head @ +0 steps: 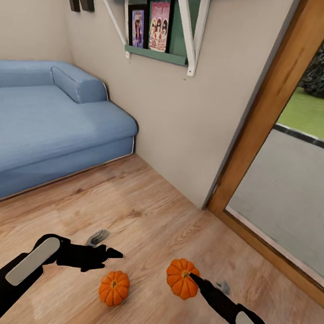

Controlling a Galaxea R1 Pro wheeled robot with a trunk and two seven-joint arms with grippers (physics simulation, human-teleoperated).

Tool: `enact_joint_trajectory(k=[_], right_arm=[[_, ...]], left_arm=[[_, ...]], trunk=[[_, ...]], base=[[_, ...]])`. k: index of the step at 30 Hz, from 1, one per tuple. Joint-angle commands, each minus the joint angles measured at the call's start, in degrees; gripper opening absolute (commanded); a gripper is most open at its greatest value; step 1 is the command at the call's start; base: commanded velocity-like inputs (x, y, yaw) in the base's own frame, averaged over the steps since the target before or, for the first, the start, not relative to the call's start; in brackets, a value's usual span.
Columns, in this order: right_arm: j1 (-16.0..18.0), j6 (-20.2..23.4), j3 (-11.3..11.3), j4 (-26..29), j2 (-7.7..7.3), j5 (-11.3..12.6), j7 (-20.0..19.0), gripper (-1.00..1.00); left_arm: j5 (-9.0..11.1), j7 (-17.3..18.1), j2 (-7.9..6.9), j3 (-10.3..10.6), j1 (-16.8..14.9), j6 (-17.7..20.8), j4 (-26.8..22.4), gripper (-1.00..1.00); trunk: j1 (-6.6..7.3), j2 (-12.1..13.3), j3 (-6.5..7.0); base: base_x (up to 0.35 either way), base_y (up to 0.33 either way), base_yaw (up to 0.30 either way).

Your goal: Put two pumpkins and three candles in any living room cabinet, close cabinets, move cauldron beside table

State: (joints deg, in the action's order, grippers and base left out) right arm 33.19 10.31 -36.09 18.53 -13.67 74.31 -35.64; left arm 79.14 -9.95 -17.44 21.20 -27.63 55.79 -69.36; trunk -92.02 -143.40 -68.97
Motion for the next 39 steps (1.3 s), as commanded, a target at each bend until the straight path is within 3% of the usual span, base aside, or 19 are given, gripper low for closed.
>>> enact_joint_trajectory(k=[1, 5, 12, 22, 29, 31, 35, 37, 39], right_arm=[[0.4, 0.8, -0.2, 0.1, -0.01, 0.6, 1.2, -1.00], [3.3, 2.2, -0.7, 1.2, 0.27, 0.2, 6.2, -1.00], [4.1, 3.2, -0.9, 5.4, 0.40, 0.0, 10.5, -1.00], [4.2, 9.6, -0.9, 10.1, -0.06, 0.0, 11.2, -1.00], [4.2, 13.2, -0.9, 13.9, -0.21, 0.0, 10.9, -1.00], [4.2, 13.9, -0.8, 15.1, -0.25, 0.0, 10.8, -1.00], [4.2, 14.9, -0.4, 16.1, -0.29, 0.0, 10.6, -1.00], [4.2, 14.9, -0.3, 16.1, -0.30, 0.0, 10.6, -1.00], [4.2, 14.9, -0.2, 16.2, -0.30, 0.0, 10.5, -1.00]], left_arm=[[0.5, -0.5, -0.11, 0.1, -0.1, 0.0, 0.0, 1.00], [0.2, -0.5, -0.24, -1.2, -0.1, 0.0, 0.2, 1.00], [-1.9, -0.4, 0.12, -1.9, -0.1, 0.0, 1.3, 1.00], [-2.1, -0.1, 0.19, -2.0, -0.1, 0.0, 1.5, 1.00], [-2.4, 0.1, 0.68, -1.3, -0.1, -2.7, 6.9, 1.00], [-4.0, 0.2, 0.85, -0.7, -0.1, -4.3, 7.3, 1.00], [-10.5, 0.4, 4.17, 0.4, -0.1, -6.2, 7.6, 1.00], [-12.8, 0.5, 5.35, 0.5, -0.1, -7.2, 7.6, 1.00], [-13.5, 0.5, 5.69, 0.5, -0.1, -7.8, 7.7, 1.00]], trunk=[[0.04, 0.0, 0.18], [0.14, 0.1, 1.07], [0.32, 0.1, 2.62], [2.32, 3.8, 4.46], [3.64, 6.2, 5.54], [3.64, 6.2, 5.54], [3.64, 6.2, 5.54], [3.42, 5.8, 5.36], [2.98, 5.0, 5.00]], base=[[0.000, 0.000, 0.283], [0.000, 0.000, 0.285], [0.000, 0.000, 0.286], [0.000, 0.000, 0.289], [0.000, 0.000, 0.122], [0.000, 0.000, 0.011], [0.000, 0.000, 0.002], [0.000, 0.000, 0.000], [0.000, 0.000, 0.000]])
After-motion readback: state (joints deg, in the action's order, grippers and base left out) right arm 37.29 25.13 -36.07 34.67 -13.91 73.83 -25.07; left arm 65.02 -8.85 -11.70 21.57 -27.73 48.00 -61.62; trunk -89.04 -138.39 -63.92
